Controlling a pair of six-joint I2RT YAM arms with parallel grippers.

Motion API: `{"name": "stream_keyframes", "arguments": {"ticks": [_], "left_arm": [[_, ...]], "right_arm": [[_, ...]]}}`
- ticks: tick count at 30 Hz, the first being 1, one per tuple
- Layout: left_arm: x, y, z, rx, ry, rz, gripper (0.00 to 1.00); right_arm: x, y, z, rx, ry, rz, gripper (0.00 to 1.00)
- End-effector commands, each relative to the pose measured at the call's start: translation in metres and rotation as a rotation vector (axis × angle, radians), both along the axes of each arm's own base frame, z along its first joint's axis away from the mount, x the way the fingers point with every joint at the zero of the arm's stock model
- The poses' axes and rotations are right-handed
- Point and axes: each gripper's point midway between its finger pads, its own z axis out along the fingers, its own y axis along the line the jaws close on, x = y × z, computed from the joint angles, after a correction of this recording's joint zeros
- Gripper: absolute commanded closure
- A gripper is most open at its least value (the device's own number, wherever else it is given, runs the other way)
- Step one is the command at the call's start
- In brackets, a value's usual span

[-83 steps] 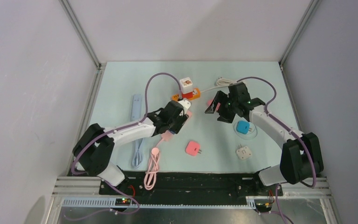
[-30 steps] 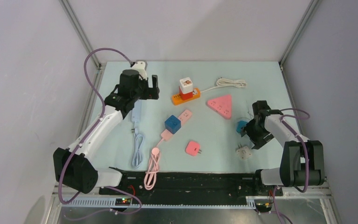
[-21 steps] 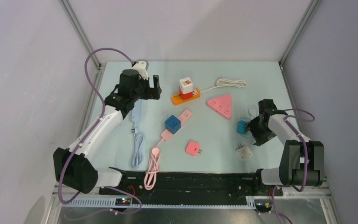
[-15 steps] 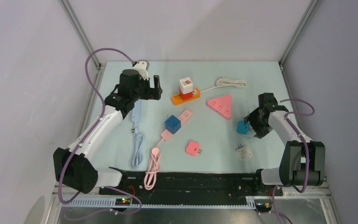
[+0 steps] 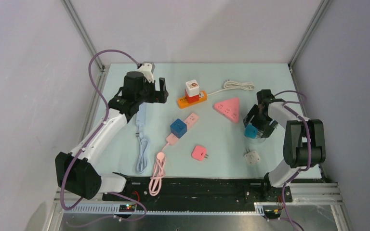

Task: Insert the plug
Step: Pick up the plug from the center of the board.

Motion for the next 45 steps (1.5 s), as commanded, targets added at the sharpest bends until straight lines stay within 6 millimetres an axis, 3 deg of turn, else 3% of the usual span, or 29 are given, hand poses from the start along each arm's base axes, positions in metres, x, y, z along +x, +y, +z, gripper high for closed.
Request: {"name": "stream_keyframes", "arguments": {"ticks": [1,7,14,24,27,39,43,45], "left_arm": [[0.001,-0.002,0.004,-0.005,-0.031,-0.024,0.0],[0.001,-0.004,0.003,-0.01,-0.026,-0.029,0.0],[0.001,-0.005,0.001,-0.013,-0.02,-0.031,0.0],[0.0,-0.007,0.001,-0.024,-0.014,-0.04,0.0],[0.0,-0.009,0.003,-0.031,-0.016,-0.05,0.0],[-0.001,-0.019,0.011,-0.064,-0.018,-0.083,0.0],[-0.008,-0.036,0.014,-0.103,-0.008,-0.156,0.0],[-0.015,-0.053,0.018,-0.12,-0.005,-0.229,0.0]], "right_arm": [[0.011,0.011,0.004,0.006,-0.014,0.103,0.05],[0.006,0.008,-0.006,-0.018,0.028,0.113,0.12],[0.012,0.007,-0.012,-0.029,0.021,0.127,0.32],[0.014,0.01,-0.021,-0.033,0.031,0.165,0.28],[0.015,0.011,-0.017,-0.033,0.019,0.161,0.34],[0.043,0.028,0.068,-0.024,-0.231,0.177,0.39],[0.055,0.054,0.093,0.072,-0.329,0.241,0.39],[0.061,0.081,0.11,0.16,-0.393,0.307,0.39]]}}
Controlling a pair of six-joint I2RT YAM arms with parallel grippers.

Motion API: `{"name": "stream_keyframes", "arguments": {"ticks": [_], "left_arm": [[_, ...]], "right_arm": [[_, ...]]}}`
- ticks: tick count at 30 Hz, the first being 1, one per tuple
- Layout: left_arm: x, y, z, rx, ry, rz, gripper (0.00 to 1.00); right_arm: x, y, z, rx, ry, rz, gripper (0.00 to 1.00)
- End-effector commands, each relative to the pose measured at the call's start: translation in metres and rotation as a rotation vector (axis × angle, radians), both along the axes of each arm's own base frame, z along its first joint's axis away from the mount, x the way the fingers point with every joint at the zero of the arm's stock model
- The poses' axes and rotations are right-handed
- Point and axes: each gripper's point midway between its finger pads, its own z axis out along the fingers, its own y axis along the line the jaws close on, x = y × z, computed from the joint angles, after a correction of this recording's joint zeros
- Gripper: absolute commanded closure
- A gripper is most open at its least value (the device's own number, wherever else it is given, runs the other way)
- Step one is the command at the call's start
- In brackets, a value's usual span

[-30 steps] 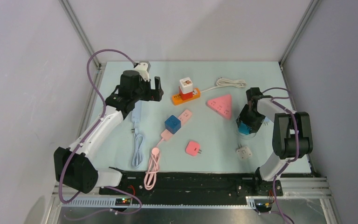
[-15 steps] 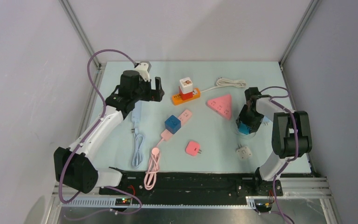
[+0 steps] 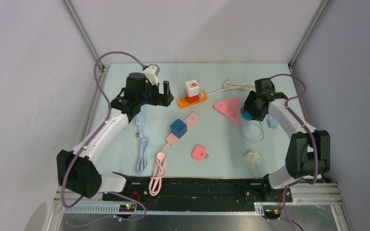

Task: Insert the plug
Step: Pick up the plug from the center of the board.

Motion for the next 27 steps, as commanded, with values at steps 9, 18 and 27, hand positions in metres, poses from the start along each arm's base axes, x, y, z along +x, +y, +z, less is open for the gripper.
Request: {"name": "stream_keyframes", "arguments": {"ticks": [9,18,27], "left_arm": [[-0.029,-0.109,0.052,-0.123,-0.095,-0.38,0.01],[-0.004,-0.139,0.096,-0.297,-0.164,-0.325,0.03],[0.01,-0.158,0.108,-0.379,-0.201,-0.311,0.13]], "right_arm": [[0.056,0.151,0.145,0.488,-0.414,0.218,0.4],[0.056,0.202,0.21,0.764,-0.415,0.257,0.4],[0.047,0.219,0.228,0.841,-0.346,0.272,0.4]]}}
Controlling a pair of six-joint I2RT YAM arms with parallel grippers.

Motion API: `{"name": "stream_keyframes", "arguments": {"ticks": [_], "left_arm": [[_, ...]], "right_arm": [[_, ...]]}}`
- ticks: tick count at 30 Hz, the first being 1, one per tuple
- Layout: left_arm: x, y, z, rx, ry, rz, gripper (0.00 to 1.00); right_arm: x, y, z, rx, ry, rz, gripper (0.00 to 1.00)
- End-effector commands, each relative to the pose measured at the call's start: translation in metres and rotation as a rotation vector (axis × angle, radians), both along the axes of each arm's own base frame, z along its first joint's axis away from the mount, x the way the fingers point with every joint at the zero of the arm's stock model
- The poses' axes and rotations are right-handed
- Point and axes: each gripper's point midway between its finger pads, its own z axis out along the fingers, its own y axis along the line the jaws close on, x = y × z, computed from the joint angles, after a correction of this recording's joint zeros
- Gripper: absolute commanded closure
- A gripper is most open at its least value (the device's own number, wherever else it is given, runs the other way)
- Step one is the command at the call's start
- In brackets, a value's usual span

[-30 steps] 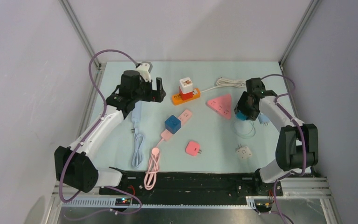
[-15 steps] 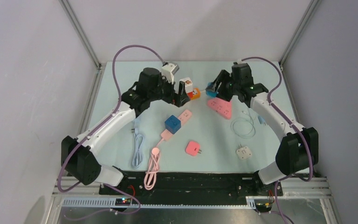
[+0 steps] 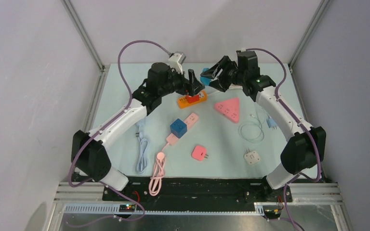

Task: Insert the plug
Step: Pick up the plug from the center of the board.

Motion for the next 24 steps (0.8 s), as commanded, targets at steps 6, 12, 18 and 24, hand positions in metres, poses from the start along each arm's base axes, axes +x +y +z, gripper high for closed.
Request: {"name": "stream_keyframes", "arguments": {"ticks": [6,12,18,24], "left_arm": [[0.006,-0.027,0.049,-0.107,-0.134,-0.021,0.14],[0.003,-0.031,0.046,-0.104,-0.141,-0.031,0.3],[0.0,-0.039,0.034,-0.113,-0.09,-0.043,0.55],[-0.006,-0.038,0.029,-0.102,-0.078,-0.04,0.55]], "right_arm": [[-0.014,0.006,0.028,0.054,0.031,0.002,0.38],[-0.025,0.0,0.03,0.032,0.033,-0.019,0.36],[-0.036,0.009,0.028,0.041,0.049,0.011,0.41],[-0.041,0.014,0.025,0.04,0.066,0.02,0.41]]}}
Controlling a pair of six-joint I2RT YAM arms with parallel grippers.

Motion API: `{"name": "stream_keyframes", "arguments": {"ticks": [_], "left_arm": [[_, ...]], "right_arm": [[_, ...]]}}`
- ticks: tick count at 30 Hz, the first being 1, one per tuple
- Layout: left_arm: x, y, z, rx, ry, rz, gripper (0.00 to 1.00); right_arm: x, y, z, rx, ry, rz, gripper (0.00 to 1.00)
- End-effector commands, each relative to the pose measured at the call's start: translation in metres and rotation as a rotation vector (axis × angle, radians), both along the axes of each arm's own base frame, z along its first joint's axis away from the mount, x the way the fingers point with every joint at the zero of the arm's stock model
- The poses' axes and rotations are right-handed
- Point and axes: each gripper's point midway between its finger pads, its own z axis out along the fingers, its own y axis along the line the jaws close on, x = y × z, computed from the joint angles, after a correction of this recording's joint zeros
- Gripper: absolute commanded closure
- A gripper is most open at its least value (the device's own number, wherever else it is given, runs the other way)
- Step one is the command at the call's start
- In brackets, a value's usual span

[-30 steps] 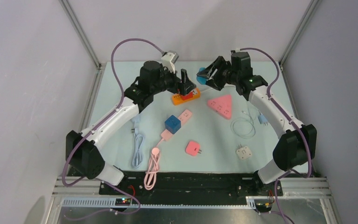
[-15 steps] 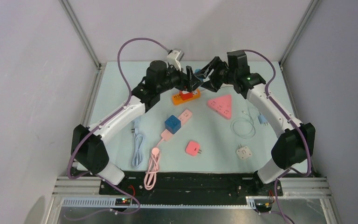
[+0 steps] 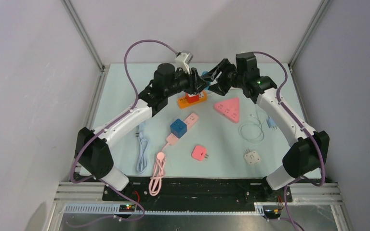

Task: Insert the plug
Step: Pick up the plug from the center of the board.

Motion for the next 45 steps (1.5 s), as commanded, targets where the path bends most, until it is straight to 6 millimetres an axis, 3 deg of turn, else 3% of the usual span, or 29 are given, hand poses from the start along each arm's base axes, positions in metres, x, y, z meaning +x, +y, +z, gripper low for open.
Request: {"name": "stream_keyframes", "arguments": {"ticks": [1,2,3,4,5,7,11,17,18,19,24,30,38,45], "left_arm": [[-0.003,-0.003,0.015,-0.03,-0.024,0.01,0.62],[-0.003,-0.002,0.017,-0.03,-0.027,0.01,0.67],[-0.003,-0.002,0.016,-0.025,-0.025,0.01,0.81],[-0.003,-0.001,0.016,-0.022,-0.025,0.014,0.89],[-0.003,0.0,0.014,-0.012,-0.023,0.015,0.97],[-0.005,0.002,0.013,0.009,-0.035,0.008,1.0],[-0.015,0.014,0.005,0.076,-0.062,-0.007,1.0],[-0.035,0.041,-0.009,0.179,-0.079,-0.043,1.0],[-0.037,0.048,-0.019,0.209,-0.068,-0.043,1.0],[-0.041,0.054,-0.015,0.212,-0.08,-0.035,1.0],[-0.066,0.083,-0.034,0.309,-0.074,-0.033,1.0],[-0.089,0.106,-0.06,0.4,-0.089,-0.048,1.0],[-0.086,0.118,-0.104,0.498,-0.022,-0.021,1.0],[-0.075,0.119,-0.123,0.548,0.0,-0.006,1.0]], "right_arm": [[-0.017,0.007,0.019,0.027,-0.021,0.033,0.41],[-0.018,0.008,0.019,0.027,-0.02,0.037,0.4],[-0.018,0.007,0.02,0.026,-0.022,0.038,0.36],[-0.02,0.007,0.02,0.022,-0.029,0.048,0.32],[-0.02,0.005,0.024,0.025,-0.053,0.052,0.21],[-0.02,-0.002,0.027,0.024,-0.096,0.057,0.09],[-0.018,-0.024,0.027,0.019,-0.146,0.069,0.03],[-0.025,-0.046,0.028,-0.044,-0.28,0.176,0.06],[-0.025,-0.05,0.022,-0.07,-0.291,0.191,0.08],[-0.026,-0.052,0.018,-0.091,-0.302,0.212,0.09],[-0.025,-0.061,-0.008,-0.171,-0.289,0.208,0.12],[-0.021,-0.065,-0.038,-0.207,-0.231,0.193,0.15],[-0.013,-0.066,-0.062,-0.217,-0.159,0.174,0.18],[-0.008,-0.064,-0.073,-0.214,-0.131,0.174,0.2]]}}
